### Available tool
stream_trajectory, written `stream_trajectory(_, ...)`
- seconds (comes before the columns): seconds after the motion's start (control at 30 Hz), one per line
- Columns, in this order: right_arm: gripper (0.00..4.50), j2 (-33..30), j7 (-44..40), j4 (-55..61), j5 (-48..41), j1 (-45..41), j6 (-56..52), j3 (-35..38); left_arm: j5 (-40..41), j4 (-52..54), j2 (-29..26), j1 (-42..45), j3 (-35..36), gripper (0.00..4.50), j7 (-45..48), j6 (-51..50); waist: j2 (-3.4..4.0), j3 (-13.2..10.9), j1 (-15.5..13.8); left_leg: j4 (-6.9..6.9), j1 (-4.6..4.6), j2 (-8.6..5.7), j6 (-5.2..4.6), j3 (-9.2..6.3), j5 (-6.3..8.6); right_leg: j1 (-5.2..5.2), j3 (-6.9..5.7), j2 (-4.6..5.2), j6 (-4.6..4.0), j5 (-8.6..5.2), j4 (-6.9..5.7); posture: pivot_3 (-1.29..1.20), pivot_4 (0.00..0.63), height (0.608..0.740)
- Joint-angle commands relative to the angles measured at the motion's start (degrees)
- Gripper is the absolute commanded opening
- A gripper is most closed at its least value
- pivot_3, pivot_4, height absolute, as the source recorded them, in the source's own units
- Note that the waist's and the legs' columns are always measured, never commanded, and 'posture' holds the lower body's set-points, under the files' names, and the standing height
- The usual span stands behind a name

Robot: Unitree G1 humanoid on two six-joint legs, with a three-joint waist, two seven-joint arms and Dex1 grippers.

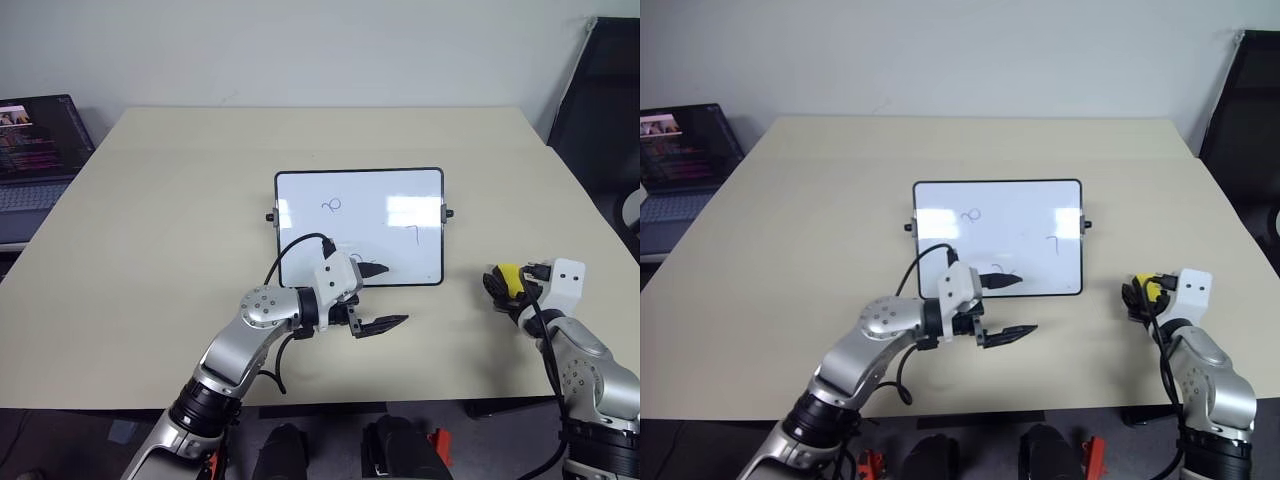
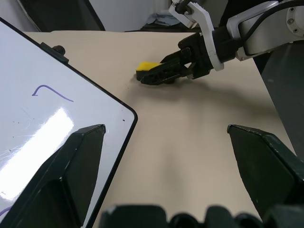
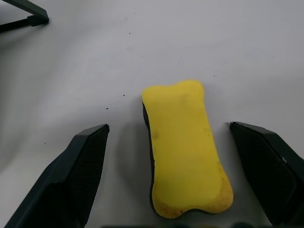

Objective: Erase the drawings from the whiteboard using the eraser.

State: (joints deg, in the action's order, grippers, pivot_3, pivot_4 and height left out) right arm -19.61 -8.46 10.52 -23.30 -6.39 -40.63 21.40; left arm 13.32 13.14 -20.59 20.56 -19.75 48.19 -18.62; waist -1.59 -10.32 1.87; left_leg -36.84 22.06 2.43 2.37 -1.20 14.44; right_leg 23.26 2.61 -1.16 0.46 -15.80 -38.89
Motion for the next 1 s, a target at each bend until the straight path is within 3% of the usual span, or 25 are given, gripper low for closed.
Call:
stream_trajectory(0.03, 4.47, -0.9, 0.3, 0.9, 0.2, -0.7, 1.3, 1.6, -0.1, 1.8, 0.3, 0.4, 0.3, 4.5, -0.2, 0.9, 0.0, 0.0, 0.0, 0.0, 0.0, 0.0, 0.0, 0.0, 0.0, 0.0, 0.0, 0.0, 0.0, 0.0, 0.0, 0.0, 0.15, 0.74)
stream_trajectory(0.23, 4.47, -0.9, 0.8, 0.6, 0.2, -1.0, 1.7, 1.8, -0.4, 1.7, 0.4, 0.3, 0.5, 4.5, -0.5, 1.1, 0.0, 0.0, 0.0, 0.0, 0.0, 0.0, 0.0, 0.0, 0.0, 0.0, 0.0, 0.0, 0.0, 0.0, 0.0, 0.0, 0.15, 0.74)
stream_trajectory(0.53, 1.34, -0.7, 1.3, 0.3, 0.1, -1.2, 2.7, 1.8, -0.6, 1.9, 0.6, 0.2, 0.6, 4.5, -0.9, 1.2, 0.0, 0.0, 0.0, 0.0, 0.0, 0.0, 0.0, 0.0, 0.0, 0.0, 0.0, 0.0, 0.0, 0.0, 0.0, 0.0, 0.15, 0.74)
stream_trajectory(0.57, 1.15, -0.7, 1.4, 0.2, 0.2, -1.3, 2.8, 1.7, -0.7, 1.8, 0.7, 0.2, 0.6, 4.5, -0.9, 1.3, 0.0, 0.0, 0.0, 0.0, 0.0, 0.0, 0.0, 0.0, 0.0, 0.0, 0.0, 0.0, 0.0, 0.0, 0.0, 0.0, 0.15, 0.74)
stream_trajectory(0.83, 1.12, -1.7, 1.0, 0.9, 2.5, -1.8, 4.9, -0.1, -1.8, 0.9, 0.6, 0.3, 0.8, 4.5, -2.3, 1.8, 0.0, 0.0, 0.0, 0.0, 0.0, 0.0, 0.0, 0.0, 0.0, 0.0, -0.01, 0.0, 0.0, 0.0, 0.0, 0.0, 0.15, 0.74)
stream_trajectory(1.0, 1.12, 0.3, -0.5, 5.9, 4.7, -0.7, 11.2, -4.2, -7.4, -1.9, 1.0, 0.6, 2.7, 4.5, -9.2, 5.0, 0.01, 0.0, 0.1, 0.0, -0.03, 0.03, 0.0, 0.0, 0.0, 0.0, 0.01, -0.02, 0.0, 0.0, -0.02, 0.0, 0.15, 0.74)
